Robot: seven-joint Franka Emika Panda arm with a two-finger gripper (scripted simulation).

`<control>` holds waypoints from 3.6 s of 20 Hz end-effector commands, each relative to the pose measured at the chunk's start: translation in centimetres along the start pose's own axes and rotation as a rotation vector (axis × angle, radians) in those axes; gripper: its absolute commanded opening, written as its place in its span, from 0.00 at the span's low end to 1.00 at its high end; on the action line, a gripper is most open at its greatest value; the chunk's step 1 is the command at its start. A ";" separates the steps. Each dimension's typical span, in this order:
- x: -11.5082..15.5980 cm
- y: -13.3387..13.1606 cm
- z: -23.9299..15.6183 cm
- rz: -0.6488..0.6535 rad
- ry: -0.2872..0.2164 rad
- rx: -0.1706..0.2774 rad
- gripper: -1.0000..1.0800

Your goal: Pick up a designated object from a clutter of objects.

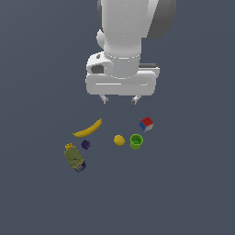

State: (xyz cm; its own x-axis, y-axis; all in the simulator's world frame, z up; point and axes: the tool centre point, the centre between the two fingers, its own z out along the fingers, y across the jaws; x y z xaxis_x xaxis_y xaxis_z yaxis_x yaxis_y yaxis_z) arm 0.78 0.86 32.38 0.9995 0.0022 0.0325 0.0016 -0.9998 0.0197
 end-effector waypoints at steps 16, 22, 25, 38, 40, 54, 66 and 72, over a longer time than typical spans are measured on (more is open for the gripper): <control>-0.1 0.8 -0.1 0.021 0.014 0.007 0.96; 0.1 0.5 0.7 -0.031 0.012 0.004 0.96; 0.3 0.3 1.4 -0.076 0.011 0.002 0.96; 1.3 -1.8 7.0 -0.417 -0.003 -0.009 0.96; 1.4 -2.2 8.0 -0.479 -0.005 -0.009 0.96; 1.5 -5.3 15.0 -0.918 -0.018 0.001 0.96; 0.7 -8.0 20.5 -1.270 -0.018 0.025 0.96; 0.3 -8.9 22.2 -1.376 -0.015 0.034 0.96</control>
State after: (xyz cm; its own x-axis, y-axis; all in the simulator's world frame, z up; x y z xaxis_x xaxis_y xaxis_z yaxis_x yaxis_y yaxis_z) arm 1.81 9.11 10.42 0.2161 0.9764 -0.0051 0.9764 -0.2161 0.0032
